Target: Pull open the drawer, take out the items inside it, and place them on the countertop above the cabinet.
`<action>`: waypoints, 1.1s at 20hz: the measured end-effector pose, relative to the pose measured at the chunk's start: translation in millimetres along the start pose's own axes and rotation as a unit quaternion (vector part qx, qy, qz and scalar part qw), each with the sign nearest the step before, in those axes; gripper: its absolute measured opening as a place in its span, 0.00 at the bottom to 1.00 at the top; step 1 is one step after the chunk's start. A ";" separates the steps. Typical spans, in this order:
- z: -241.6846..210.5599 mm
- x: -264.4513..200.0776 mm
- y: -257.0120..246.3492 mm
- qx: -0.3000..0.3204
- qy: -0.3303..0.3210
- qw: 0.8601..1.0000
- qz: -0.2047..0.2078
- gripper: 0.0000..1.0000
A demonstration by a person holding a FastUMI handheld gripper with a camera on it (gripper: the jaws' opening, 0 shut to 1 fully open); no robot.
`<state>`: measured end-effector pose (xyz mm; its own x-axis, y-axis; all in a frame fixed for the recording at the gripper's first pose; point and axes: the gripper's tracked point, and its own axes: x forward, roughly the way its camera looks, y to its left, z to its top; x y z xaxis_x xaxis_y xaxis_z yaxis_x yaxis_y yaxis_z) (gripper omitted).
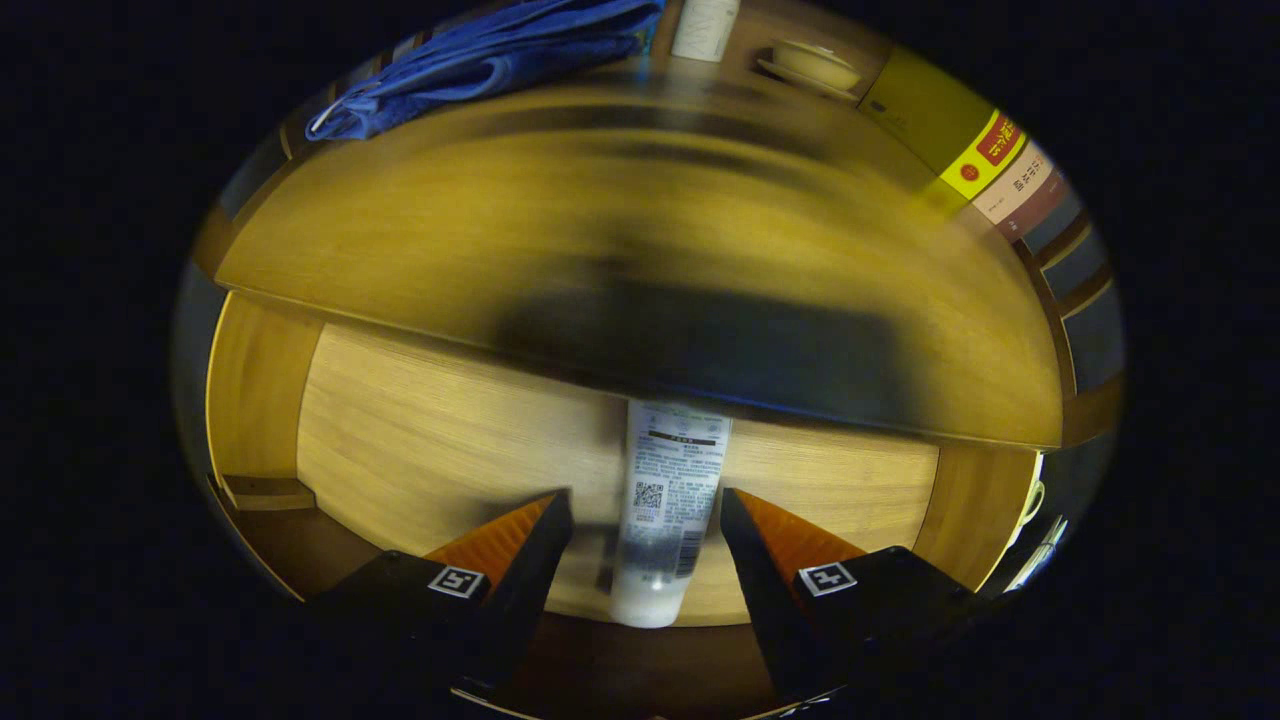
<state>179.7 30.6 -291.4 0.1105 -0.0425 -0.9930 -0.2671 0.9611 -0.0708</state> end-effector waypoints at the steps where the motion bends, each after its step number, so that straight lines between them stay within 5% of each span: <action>1: 3.7 -4.5 2.9 0.009 -0.001 1.000 0.007 0.94; 4: 11.2 -15.5 14.7 0.026 -0.003 0.999 0.035 0.82; 6: 19.2 -26.5 17.3 0.035 -0.009 0.999 0.037 0.61; 10: 44.1 -59.0 22.1 0.018 -0.040 0.999 0.031 0.47; 15: 85.4 -118.9 20.7 0.061 -0.125 0.989 0.042 0.37; 19: 141.6 -217.4 7.3 0.072 -0.253 0.964 0.036 0.37; 20: 101.4 -225.9 9.1 0.072 -0.282 0.956 0.037 0.37; 21: 130.0 -265.5 16.2 0.067 -0.286 0.955 0.043 0.36; 22: 76.5 -188.9 3.1 0.065 -0.291 0.953 0.052 0.36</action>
<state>231.2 62.5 -96.8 0.6127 0.1767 -0.7703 -0.1883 0.9793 0.0749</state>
